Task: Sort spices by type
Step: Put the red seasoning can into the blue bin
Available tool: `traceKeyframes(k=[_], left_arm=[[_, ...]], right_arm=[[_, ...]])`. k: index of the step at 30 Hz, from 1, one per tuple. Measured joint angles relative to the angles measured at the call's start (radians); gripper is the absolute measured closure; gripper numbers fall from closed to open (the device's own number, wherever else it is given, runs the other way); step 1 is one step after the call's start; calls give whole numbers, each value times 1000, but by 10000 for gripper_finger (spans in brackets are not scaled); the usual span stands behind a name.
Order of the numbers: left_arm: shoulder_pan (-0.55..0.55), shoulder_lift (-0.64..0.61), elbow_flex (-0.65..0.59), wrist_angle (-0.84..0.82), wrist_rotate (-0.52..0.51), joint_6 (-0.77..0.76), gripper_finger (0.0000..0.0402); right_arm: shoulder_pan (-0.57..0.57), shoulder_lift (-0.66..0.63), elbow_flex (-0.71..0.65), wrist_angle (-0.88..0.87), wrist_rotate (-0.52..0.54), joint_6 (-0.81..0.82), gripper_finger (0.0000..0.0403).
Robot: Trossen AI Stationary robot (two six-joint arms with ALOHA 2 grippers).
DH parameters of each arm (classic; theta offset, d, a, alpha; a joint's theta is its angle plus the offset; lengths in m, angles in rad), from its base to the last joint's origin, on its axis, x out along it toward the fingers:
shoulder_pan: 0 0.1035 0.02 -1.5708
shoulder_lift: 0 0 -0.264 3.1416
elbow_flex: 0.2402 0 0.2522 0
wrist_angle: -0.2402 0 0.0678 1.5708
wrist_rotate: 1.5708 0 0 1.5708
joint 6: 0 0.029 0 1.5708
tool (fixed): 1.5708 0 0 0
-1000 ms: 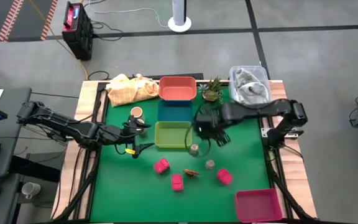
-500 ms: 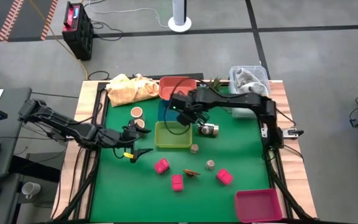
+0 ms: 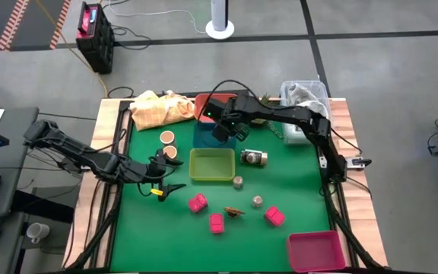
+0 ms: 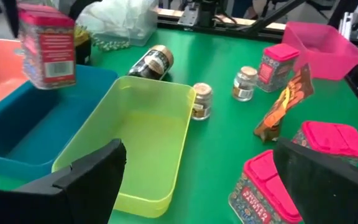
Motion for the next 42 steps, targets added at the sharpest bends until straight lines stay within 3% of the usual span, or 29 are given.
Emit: traceKeyframes(k=[6,18,22,32,42], left_arm=[[-9,0,0,4,2,-26,13],[-55,0,0,-4,-1,-40,13],[-55,0,0,-6,-1,-41,13],[-55,0,0,-14,-2,-42,13],[-55,0,0,-27,-5,-51,13]], right_arm=[[14,51,0,-25,-8,-116,167],[28,130,-1,11,80,-376,167],[28,129,0,11,82,-373,153],[28,129,-1,11,50,-332,76],[55,120,91,-48,86,-144,68]])
